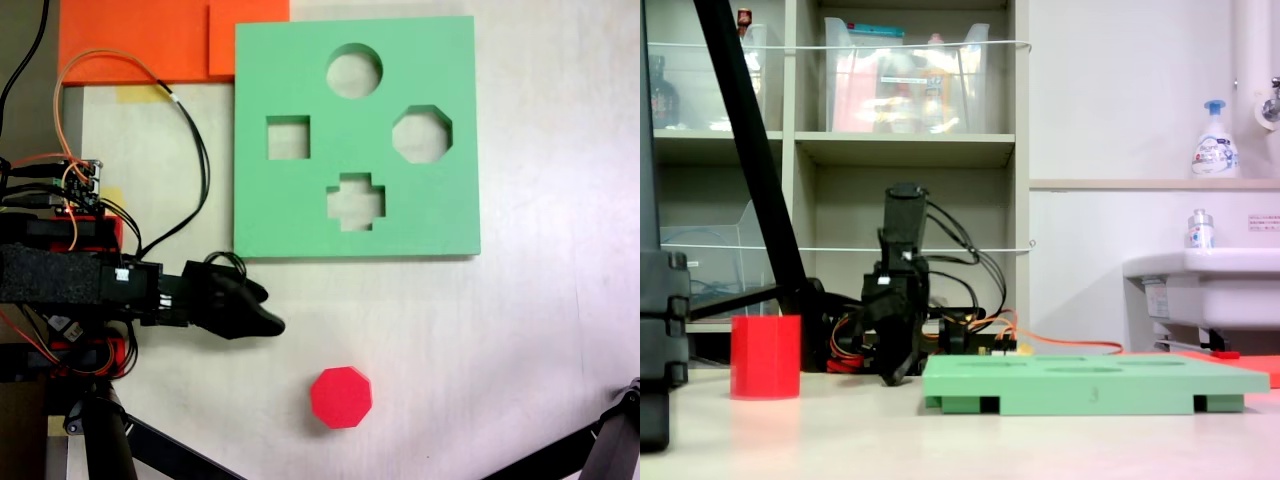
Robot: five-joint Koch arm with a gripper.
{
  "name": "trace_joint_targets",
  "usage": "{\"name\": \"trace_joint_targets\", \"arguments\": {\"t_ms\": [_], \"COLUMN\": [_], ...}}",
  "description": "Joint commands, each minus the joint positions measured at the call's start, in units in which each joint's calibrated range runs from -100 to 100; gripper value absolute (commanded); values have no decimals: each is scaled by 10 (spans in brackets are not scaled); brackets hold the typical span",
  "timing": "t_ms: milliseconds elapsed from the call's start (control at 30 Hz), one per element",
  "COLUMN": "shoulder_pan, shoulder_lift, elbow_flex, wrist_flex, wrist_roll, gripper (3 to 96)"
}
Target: Put the octagonal pillar block into the corresponding hole
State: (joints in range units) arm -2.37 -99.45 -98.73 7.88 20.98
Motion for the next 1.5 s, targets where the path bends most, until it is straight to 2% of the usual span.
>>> {"name": "trace_joint_targets", "arguments": {"t_ms": [33, 133, 300, 533, 733, 867, 967, 1200, 1500], "shoulder_pan": [-19, -25, -30, -41, -57, -67, -77, -93, -106], "shoulder_lift": [-5, 21, 257, 562, 664, 724, 746, 830, 958], "elbow_flex": [108, 320, 705, 1095, 1188, 1216, 1223, 1225, 1269], "wrist_flex": [-144, -402, -799, -1061, -1079, -1079, -1079, -1058, -1007], "wrist_roll": [97, 145, 177, 178, 178, 178, 177, 176, 175], "gripper": [466, 466, 466, 466, 473, 518, 666, 872, 872]}}
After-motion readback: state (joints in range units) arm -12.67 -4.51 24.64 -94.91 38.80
